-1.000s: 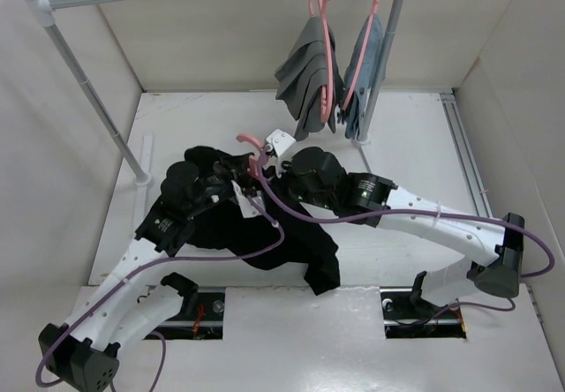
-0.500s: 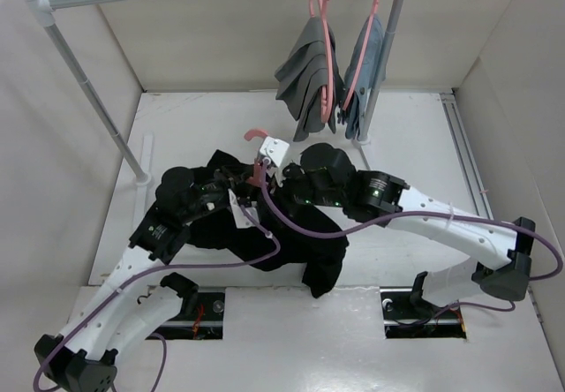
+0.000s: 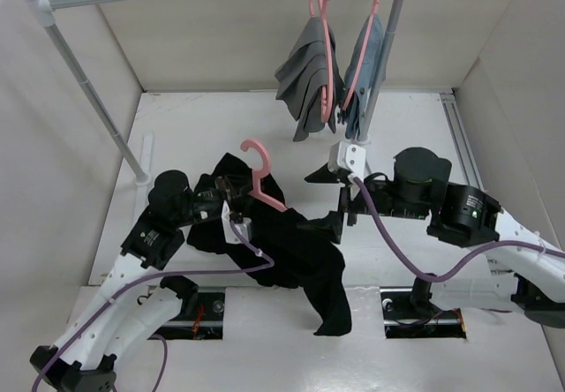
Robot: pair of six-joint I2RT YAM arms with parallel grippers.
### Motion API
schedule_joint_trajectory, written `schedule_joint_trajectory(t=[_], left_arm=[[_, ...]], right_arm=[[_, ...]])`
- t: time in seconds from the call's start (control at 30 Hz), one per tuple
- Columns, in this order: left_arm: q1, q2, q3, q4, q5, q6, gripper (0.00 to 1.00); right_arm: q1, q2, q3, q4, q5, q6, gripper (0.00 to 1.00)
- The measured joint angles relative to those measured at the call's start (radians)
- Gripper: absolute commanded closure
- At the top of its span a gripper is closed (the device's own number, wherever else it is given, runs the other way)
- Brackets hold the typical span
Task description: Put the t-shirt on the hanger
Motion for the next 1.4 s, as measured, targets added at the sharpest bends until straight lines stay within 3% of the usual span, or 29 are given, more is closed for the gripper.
schedule_joint_trajectory(t=[0.3, 0.5, 0.67, 0.87, 0.97, 1.0, 1.4], left_arm=[[0.000, -0.051, 0.003, -0.145, 0.059, 0.229, 1.00], [0.000, -0.057, 0.003, -0.202, 0.068, 0.297, 1.00], [0.000, -0.061, 0.003, -0.227, 0.068, 0.323, 1.00], [0.000, -0.077, 0.003, -0.243, 0.048, 0.330, 1.00], [0.000, -0.082, 0.003, -0.242, 0.035, 0.329, 1.00], [0.000, -0.082, 0.003, -0.242, 0.031, 0.329, 1.00], [0.000, -0.104, -0.012, -0.203, 0.002, 0.244, 1.00]], right_arm=[[-0.017, 0.087, -0.003, 0.039, 0.036, 0.006, 0.20], [-0.017, 0.253, 0.166, 0.059, 0.081, 0.053, 0.29], [-0.017, 0.341, 0.267, 0.069, 0.108, 0.107, 0.53], [-0.037, 0.378, 0.265, 0.061, 0.134, 0.197, 0.63], [-0.051, 0.379, 0.260, 0.058, 0.143, 0.238, 0.85], [-0.055, 0.379, 0.260, 0.059, 0.142, 0.253, 1.00], [-0.068, 0.371, 0.226, 0.142, 0.062, 0.332, 1.00]])
